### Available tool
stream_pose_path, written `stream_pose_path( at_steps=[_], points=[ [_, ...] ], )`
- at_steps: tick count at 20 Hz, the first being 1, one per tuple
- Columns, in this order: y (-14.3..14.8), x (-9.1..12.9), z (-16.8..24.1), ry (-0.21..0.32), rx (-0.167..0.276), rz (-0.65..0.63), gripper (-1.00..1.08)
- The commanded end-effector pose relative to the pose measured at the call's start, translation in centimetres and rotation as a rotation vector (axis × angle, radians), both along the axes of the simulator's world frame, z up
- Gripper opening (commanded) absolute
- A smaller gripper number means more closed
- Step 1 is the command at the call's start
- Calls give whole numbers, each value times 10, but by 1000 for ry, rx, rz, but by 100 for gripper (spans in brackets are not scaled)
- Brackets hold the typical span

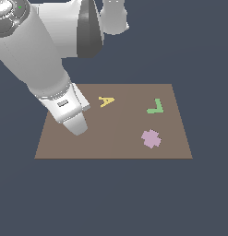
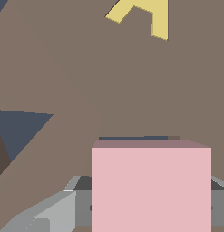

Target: Insert a designated object into the corresponding slot on a board.

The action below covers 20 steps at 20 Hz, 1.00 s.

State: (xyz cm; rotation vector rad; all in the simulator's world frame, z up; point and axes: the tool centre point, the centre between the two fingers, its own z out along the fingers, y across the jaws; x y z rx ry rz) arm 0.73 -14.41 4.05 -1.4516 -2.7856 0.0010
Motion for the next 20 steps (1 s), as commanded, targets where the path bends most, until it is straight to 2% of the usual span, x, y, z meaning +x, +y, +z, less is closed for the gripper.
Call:
stream_pose_path(
  at_steps=[1,10,11,20],
  points=[
    [0,1,0,-1,0,11,-100],
    [0,1,-10,-2,-1,11,-100],
    [0,1,-10,-2,-1,11,100],
    [0,1,-10,-2,-1,11,100]
  ],
)
